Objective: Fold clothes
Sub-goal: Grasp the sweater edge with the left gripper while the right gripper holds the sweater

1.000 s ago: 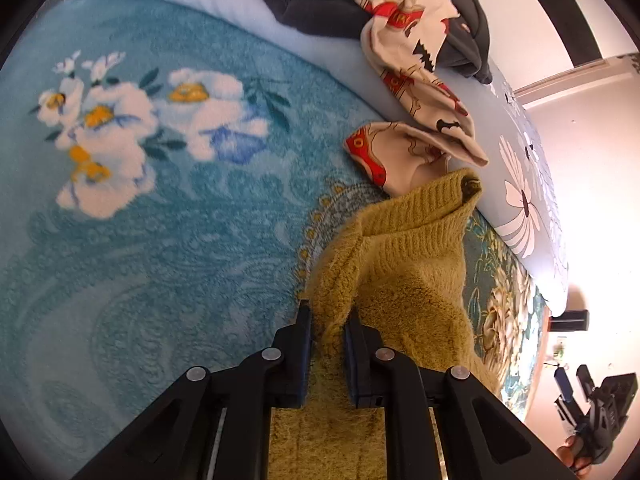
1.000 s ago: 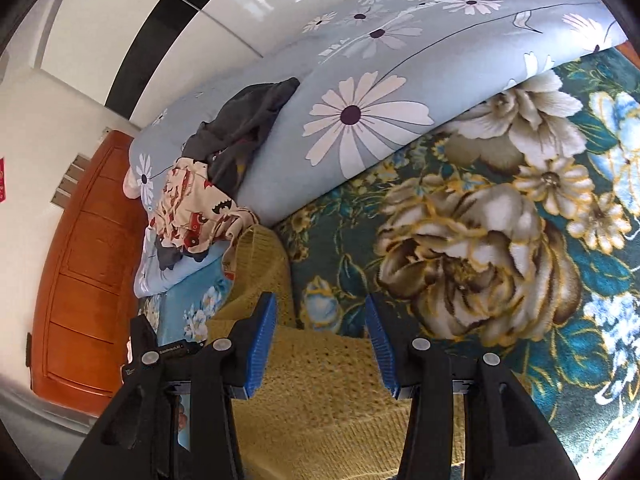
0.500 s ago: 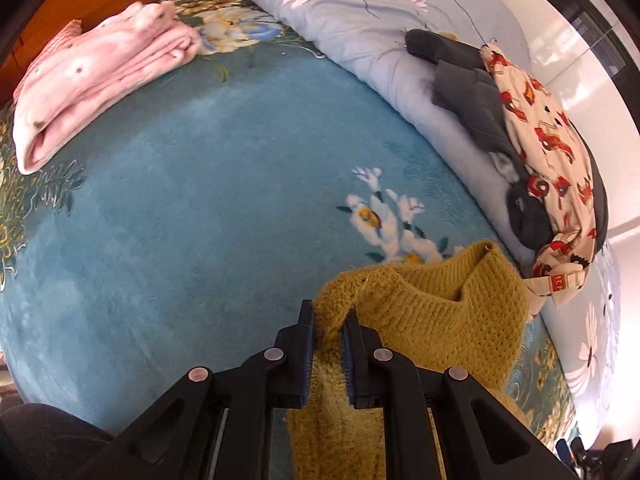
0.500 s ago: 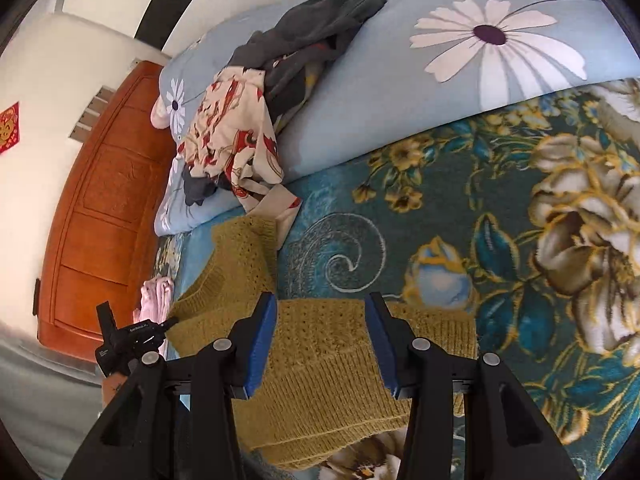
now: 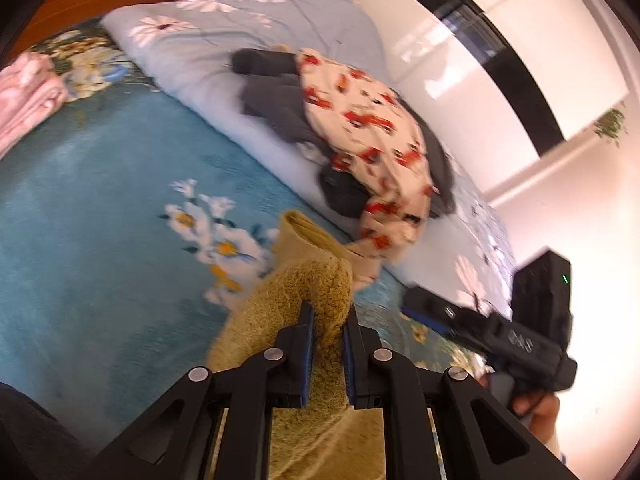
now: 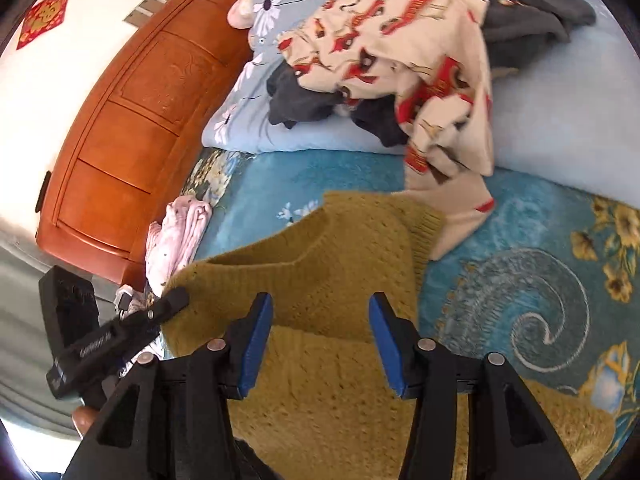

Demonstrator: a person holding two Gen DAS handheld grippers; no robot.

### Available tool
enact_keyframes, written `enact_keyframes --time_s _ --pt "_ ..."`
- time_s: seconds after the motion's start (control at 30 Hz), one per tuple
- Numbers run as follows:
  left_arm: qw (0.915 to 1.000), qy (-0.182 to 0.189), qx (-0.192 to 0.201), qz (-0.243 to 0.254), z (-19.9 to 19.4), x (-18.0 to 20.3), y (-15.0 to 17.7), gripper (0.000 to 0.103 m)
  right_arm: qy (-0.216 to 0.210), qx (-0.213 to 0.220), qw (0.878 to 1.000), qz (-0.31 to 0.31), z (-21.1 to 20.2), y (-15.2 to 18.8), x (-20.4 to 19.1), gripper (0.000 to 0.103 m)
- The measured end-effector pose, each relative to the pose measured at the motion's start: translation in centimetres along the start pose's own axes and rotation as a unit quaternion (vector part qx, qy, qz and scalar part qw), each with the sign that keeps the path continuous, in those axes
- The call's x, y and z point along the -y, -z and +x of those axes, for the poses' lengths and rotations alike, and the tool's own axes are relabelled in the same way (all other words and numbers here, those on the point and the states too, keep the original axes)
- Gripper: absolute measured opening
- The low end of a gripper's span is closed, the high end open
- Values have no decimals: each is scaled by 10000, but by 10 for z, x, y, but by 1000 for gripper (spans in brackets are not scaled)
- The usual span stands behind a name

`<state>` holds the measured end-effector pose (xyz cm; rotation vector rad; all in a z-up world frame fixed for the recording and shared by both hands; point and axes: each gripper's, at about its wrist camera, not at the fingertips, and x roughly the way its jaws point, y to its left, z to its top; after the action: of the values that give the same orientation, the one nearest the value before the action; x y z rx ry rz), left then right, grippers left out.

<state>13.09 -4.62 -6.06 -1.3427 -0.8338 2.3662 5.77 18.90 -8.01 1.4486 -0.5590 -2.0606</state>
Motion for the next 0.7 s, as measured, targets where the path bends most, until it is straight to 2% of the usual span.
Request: enact_keyframes --time_s 0.07,0.17,0.27,0.33,0.43,0.5,0.57,0.63,0.7 --pt "9985 336 -264 351 11 29 12 13 61 76 9999 -57 -7 -9 -6 55" --pt "9911 745 -641 898 28 73 34 13 243 241 9994 -84 -29 -15 -2 55" --pt "9801 899 -957 1488 41 107 60 13 461 374 9982 98 -59 -6 16 56" --pt "9761 887 -991 1721 42 115 68 13 677 462 9962 279 -77 4 32 56" --pt "9831 837 -743 1446 32 98 55 13 1015 615 9895 824 -103 31 68 56" --pt "9924 575 -367 1025 18 70 31 13 1168 709 9821 1294 -116 48 93 56" --pt "9983 159 47 553 -1 33 1 13 1220 777 9757 1648 -124 64 111 56" --pt "9992 -167 360 91 -19 -3 -26 13 1208 813 9722 1836 -126 75 120 56" --pt "9973 -334 595 -259 -37 -33 -45 13 1165 795 9716 1898 -121 77 124 56"
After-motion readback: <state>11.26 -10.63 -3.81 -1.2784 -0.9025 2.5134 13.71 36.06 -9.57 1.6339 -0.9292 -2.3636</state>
